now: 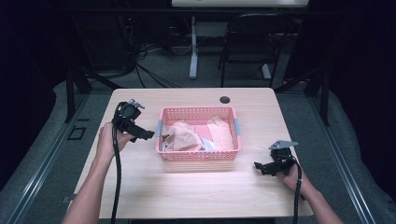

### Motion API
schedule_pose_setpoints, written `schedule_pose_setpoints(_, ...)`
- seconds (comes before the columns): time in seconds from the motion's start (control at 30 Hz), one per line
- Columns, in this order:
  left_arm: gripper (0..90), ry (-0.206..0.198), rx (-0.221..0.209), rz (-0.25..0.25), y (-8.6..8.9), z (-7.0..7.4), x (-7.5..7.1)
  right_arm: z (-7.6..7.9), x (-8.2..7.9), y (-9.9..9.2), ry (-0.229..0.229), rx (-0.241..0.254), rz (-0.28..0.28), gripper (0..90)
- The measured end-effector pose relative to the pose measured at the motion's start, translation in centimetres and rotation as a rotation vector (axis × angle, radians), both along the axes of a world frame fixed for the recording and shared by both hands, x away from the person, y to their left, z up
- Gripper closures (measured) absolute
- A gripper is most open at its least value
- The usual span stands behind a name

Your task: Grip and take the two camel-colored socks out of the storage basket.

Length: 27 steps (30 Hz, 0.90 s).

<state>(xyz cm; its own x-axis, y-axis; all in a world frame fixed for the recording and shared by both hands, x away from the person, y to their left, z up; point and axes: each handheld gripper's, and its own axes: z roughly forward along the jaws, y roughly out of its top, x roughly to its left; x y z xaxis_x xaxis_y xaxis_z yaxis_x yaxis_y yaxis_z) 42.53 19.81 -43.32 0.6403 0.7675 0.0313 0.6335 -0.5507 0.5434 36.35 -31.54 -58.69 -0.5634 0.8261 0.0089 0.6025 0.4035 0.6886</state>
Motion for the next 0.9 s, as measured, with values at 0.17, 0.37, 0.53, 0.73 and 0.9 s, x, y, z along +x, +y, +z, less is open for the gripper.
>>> schedule_pose_setpoints(0.17,0.1,0.007,0.016,-0.026,-1.5,-0.1,0.3,0.0,0.0,0.0,-0.001,0.000,0.000,0.0)
schedule_pose_setpoints(0.37,0.3,0.022,0.038,-0.064,-3.6,-0.5,0.7,0.0,0.0,0.0,-0.001,0.000,0.000,0.0)
schedule_pose_setpoints(0.53,0.8,0.036,0.051,-0.087,-4.8,-0.9,0.9,0.0,0.0,0.0,-0.001,0.000,0.000,0.0)
schedule_pose_setpoints(0.73,0.9,0.063,0.052,-0.117,-6.9,-1.6,1.1,0.0,0.0,0.0,-0.001,0.000,0.001,0.0)
schedule_pose_setpoints(0.9,3.8,0.079,0.050,-0.137,-8.1,-2.2,1.2,0.0,0.0,0.0,-0.001,0.000,0.001,0.0)
